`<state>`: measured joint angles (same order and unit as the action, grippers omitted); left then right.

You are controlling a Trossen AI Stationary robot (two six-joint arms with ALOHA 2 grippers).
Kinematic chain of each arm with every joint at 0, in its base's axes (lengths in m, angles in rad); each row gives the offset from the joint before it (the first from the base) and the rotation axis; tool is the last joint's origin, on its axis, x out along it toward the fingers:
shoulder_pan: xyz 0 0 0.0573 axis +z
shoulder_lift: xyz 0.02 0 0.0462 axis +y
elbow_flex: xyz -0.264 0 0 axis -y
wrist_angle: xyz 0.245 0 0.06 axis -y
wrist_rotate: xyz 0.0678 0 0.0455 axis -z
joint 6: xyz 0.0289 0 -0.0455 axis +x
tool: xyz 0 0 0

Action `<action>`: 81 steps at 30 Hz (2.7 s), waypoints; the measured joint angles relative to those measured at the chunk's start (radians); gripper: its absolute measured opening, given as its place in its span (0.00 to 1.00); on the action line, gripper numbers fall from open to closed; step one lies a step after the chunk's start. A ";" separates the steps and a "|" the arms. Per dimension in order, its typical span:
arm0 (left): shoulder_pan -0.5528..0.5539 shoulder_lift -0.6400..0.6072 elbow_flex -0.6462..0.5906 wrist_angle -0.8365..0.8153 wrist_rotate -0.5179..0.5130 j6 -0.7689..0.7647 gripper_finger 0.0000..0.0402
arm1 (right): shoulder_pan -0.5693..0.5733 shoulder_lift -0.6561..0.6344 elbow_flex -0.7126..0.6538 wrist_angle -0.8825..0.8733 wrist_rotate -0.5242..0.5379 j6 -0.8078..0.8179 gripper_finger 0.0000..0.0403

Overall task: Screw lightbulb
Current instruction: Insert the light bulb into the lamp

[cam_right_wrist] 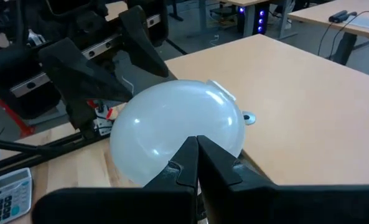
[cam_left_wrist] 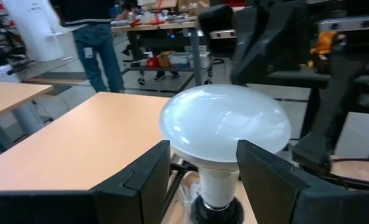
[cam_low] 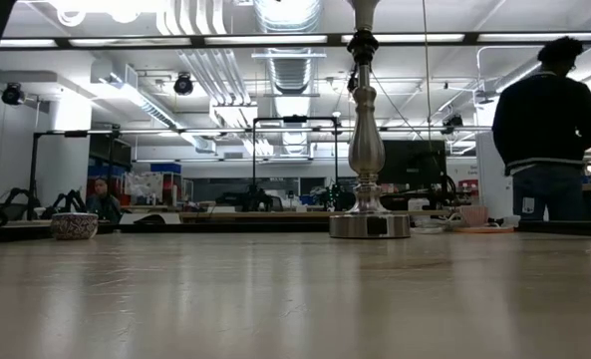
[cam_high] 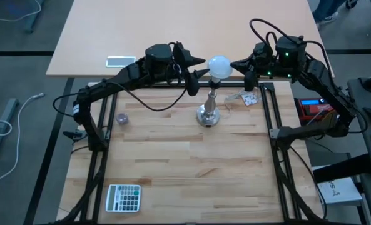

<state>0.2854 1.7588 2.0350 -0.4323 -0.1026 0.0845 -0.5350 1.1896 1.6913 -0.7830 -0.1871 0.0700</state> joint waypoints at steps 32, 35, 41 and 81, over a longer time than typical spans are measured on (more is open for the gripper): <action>-0.019 -0.046 -0.003 -0.029 0.017 -0.022 0.44 | 0.000 -0.010 0.024 -0.003 0.047 -0.026 0.00; -0.020 -0.048 -0.003 -0.013 0.042 -0.025 0.44 | 0.000 -0.006 0.018 -0.018 0.057 -0.049 0.00; -0.020 -0.031 -0.002 -0.011 0.037 -0.024 0.44 | 0.001 0.009 0.016 -0.017 0.053 -0.039 0.00; -0.014 -0.054 -0.001 -0.008 -0.016 -0.009 0.44 | 0.044 -0.009 0.048 0.000 0.058 -0.019 0.00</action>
<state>0.2710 1.7046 2.0338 -0.4400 -0.1182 0.0753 -0.4908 1.1805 1.7393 -0.7826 -0.1291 0.0513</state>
